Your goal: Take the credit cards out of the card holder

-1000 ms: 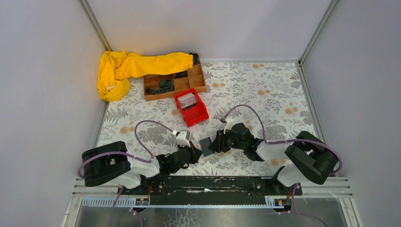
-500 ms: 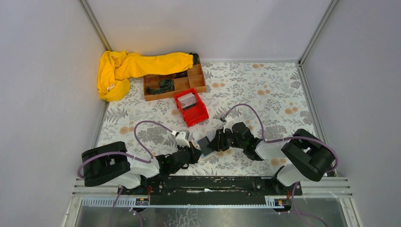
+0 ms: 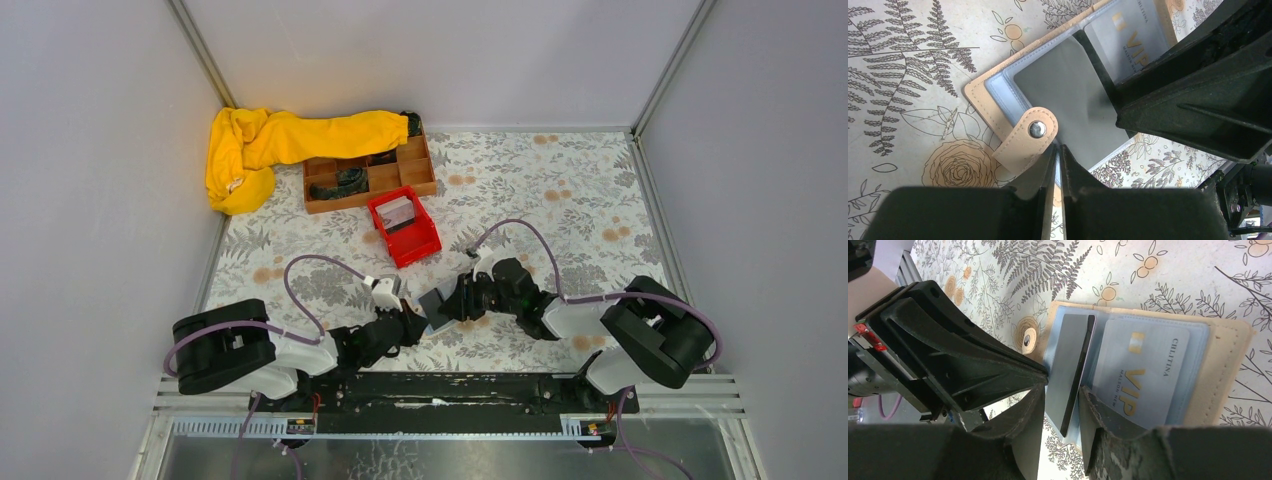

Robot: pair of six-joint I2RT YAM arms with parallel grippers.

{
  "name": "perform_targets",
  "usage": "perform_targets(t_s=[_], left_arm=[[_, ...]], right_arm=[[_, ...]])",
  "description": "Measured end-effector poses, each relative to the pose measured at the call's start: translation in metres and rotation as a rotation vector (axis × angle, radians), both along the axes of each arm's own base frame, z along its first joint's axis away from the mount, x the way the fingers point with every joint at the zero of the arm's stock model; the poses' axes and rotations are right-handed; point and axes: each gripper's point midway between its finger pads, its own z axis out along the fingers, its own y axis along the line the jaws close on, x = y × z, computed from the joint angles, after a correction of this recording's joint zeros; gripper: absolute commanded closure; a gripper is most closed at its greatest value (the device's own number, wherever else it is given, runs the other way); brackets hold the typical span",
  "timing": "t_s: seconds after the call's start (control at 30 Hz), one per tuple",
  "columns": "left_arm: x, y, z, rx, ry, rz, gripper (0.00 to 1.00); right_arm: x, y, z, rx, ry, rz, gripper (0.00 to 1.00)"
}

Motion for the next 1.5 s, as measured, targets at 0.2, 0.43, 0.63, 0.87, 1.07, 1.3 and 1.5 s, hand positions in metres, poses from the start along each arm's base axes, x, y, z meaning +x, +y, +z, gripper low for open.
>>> perform_targets(t_s=[0.2, 0.43, 0.63, 0.87, 1.07, 1.3, 1.5], left_arm=[[0.000, -0.001, 0.001, 0.003, 0.000, -0.001, 0.82], [0.002, 0.001, 0.001, 0.018, -0.008, 0.004, 0.81], [0.003, 0.002, 0.001, 0.023, -0.014, 0.006, 0.81], [0.002, 0.003, 0.002, 0.021, -0.015, 0.004, 0.84], [0.001, 0.005, 0.001, 0.044, -0.029, -0.014, 0.84], [0.001, 0.003, 0.001, 0.087, -0.040, -0.045, 0.95], [0.001, 0.002, 0.002, 0.091, -0.044, -0.054, 1.00]], right_arm=[[-0.005, -0.005, -0.006, -0.012, 0.013, -0.001, 0.62], [-0.029, -0.011, -0.019, -0.024, 0.086, 0.047, 0.62], [-0.036, -0.008, -0.018, -0.014, 0.109, 0.071, 0.62], [-0.034, -0.008, -0.019, -0.015, 0.119, 0.052, 0.62], [-0.023, -0.004, -0.021, -0.018, 0.121, 0.002, 0.62], [-0.013, -0.004, -0.020, -0.017, 0.104, -0.047, 0.63], [-0.009, -0.004, -0.020, -0.025, 0.098, -0.063, 0.63]])
